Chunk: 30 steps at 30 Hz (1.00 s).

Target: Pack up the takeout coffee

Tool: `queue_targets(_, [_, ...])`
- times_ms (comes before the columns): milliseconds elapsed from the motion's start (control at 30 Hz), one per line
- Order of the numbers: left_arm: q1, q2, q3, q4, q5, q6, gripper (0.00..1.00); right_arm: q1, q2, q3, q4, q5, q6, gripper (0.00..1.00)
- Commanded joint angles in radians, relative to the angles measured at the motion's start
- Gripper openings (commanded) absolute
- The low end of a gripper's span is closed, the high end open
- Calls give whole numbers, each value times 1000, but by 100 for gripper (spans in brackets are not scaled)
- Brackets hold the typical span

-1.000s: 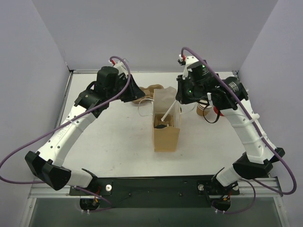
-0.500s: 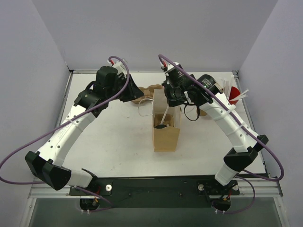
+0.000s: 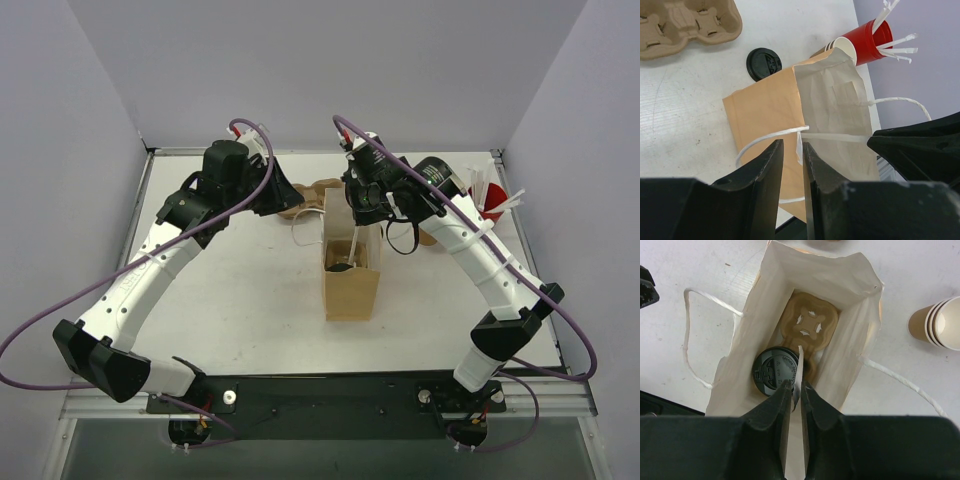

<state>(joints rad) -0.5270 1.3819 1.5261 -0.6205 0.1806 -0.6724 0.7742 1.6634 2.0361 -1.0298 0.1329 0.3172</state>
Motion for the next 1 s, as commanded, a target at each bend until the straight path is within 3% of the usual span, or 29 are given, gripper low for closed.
queue_targets(0, [9, -24, -1, 28, 7, 2, 32, 7, -10, -8, -23, 36, 13, 13])
queue_targets(100, [9, -24, -1, 28, 5, 2, 32, 7, -11, -2, -24, 36, 13, 16])
queue_targets(333, [9, -24, 2, 27, 7, 2, 32, 5, -25, 10, -24, 37, 14, 37])
queue_targets(967, [9, -20, 16, 21, 5, 2, 33, 5, -59, 61, -23, 65, 16, 70])
